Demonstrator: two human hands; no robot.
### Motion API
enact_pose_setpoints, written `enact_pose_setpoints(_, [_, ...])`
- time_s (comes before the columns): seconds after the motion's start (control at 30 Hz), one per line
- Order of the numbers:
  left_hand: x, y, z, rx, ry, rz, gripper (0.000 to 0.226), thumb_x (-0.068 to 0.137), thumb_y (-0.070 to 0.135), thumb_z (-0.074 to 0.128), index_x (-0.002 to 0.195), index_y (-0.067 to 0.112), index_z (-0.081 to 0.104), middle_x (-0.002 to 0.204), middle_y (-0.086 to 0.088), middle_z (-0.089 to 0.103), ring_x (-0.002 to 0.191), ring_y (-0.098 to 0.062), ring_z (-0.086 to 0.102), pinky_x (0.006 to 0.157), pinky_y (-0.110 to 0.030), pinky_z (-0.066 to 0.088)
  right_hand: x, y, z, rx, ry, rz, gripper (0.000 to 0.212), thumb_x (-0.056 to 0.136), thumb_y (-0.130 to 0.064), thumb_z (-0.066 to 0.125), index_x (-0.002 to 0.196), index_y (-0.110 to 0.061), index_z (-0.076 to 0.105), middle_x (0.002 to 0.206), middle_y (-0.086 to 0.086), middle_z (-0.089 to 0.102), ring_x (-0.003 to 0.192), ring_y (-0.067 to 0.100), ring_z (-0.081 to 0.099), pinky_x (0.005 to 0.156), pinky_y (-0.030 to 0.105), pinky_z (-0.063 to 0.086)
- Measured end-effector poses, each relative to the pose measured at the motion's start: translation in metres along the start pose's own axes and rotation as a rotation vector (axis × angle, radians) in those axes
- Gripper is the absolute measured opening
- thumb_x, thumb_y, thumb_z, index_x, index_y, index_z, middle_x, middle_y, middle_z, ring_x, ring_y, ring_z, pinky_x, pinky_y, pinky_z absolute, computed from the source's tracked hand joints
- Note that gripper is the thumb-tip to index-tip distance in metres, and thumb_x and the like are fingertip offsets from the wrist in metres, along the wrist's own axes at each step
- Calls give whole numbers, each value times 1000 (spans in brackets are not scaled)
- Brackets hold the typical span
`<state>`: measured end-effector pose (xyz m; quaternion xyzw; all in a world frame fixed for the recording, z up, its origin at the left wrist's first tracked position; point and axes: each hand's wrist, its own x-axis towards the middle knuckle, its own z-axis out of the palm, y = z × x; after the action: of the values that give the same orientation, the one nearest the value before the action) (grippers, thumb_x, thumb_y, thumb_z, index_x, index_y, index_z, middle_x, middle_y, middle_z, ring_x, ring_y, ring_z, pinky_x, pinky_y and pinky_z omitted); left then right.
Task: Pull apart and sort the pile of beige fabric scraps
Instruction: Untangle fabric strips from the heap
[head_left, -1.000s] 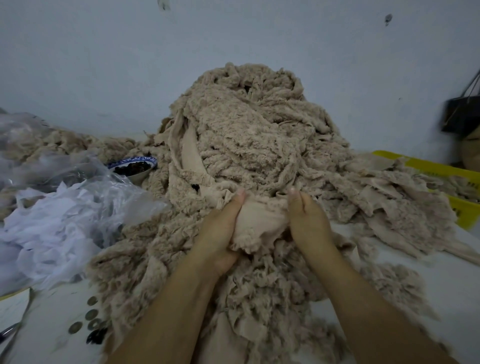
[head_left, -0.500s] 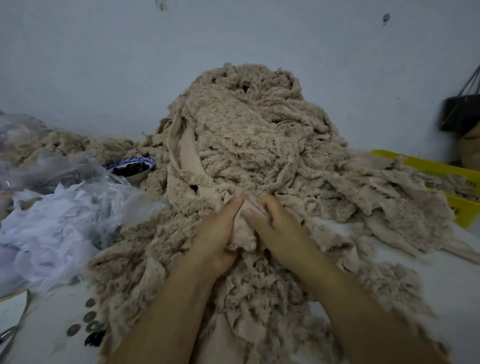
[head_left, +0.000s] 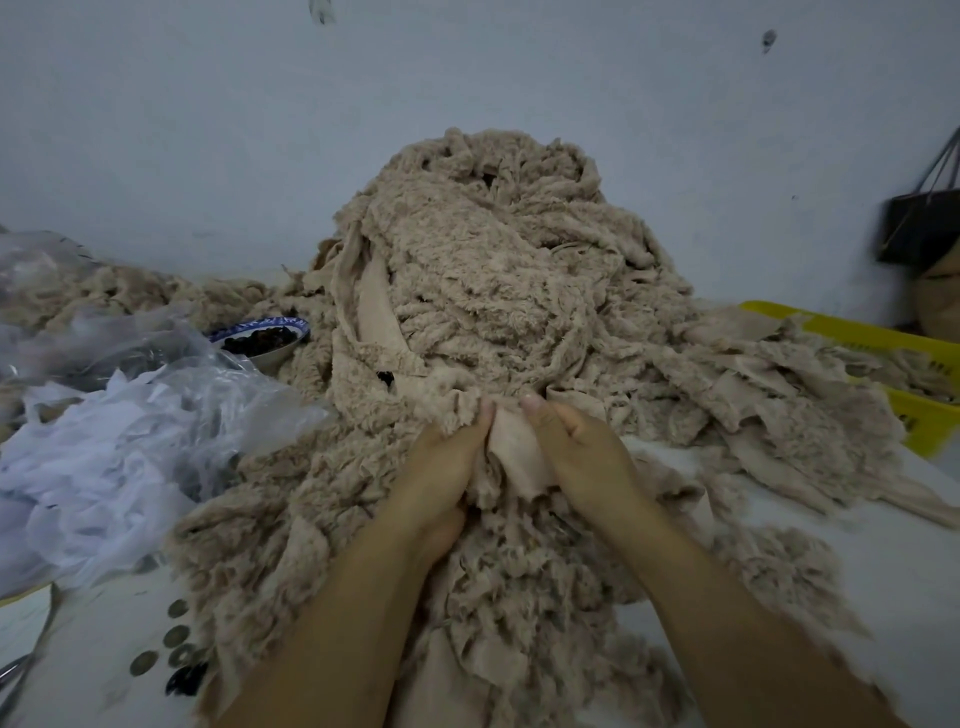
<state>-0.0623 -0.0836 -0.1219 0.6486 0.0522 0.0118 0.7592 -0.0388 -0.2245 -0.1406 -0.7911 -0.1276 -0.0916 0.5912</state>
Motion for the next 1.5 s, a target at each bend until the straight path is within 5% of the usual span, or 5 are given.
enact_pose_setpoints(0.67, [3, 8, -12, -679, -72, -109, 35, 97, 24, 56, 75, 8, 78, 65, -7, 66, 45, -16, 61, 39, -22, 49, 9, 0, -27, 173, 277, 233, 44, 94, -63, 50, 60, -36, 39, 36, -17, 39, 39, -2, 32, 47, 25, 26])
enact_pose_setpoints(0.87, [11, 1, -15, -684, -99, -103, 36, 104, 29, 48, 115, 4, 71, 118, -17, 72, 101, -26, 73, 89, -41, 55, -4, -8, 5, -24, 28, -65, 55, 89, -78, 34, 79, -30, 59, 89, -21, 54, 91, -6, 50, 78, 17, 37])
enact_pose_setpoints(1.0, [13, -1, -10, -738, -137, -111, 42, 105, 29, 42, 107, 6, 78, 121, -12, 72, 101, -18, 73, 80, -34, 61, -5, -5, 16, -208, -100, -170, 39, 86, -71, 44, 77, -33, 51, 89, -20, 48, 85, -3, 47, 71, 14, 37])
enact_pose_setpoints(1.27, [12, -2, -7, -332, 51, -88, 38, 92, 39, 64, 108, 6, 74, 107, -13, 76, 94, -22, 75, 81, -37, 57, 6, -1, -6, 370, 171, 194, 29, 97, -56, 48, 90, -34, 66, 96, -12, 71, 91, 5, 67, 78, 28, 53])
enact_pose_setpoints(1.5, [-3, -8, -1, 286, -317, 42, 62, 64, 73, 73, 80, 14, 76, 88, -2, 77, 80, -16, 74, 65, -16, 55, 0, -8, 1, 209, 94, 27, 33, 98, -44, 55, 76, -21, 63, 70, 5, 66, 65, 15, 60, 65, 40, 52])
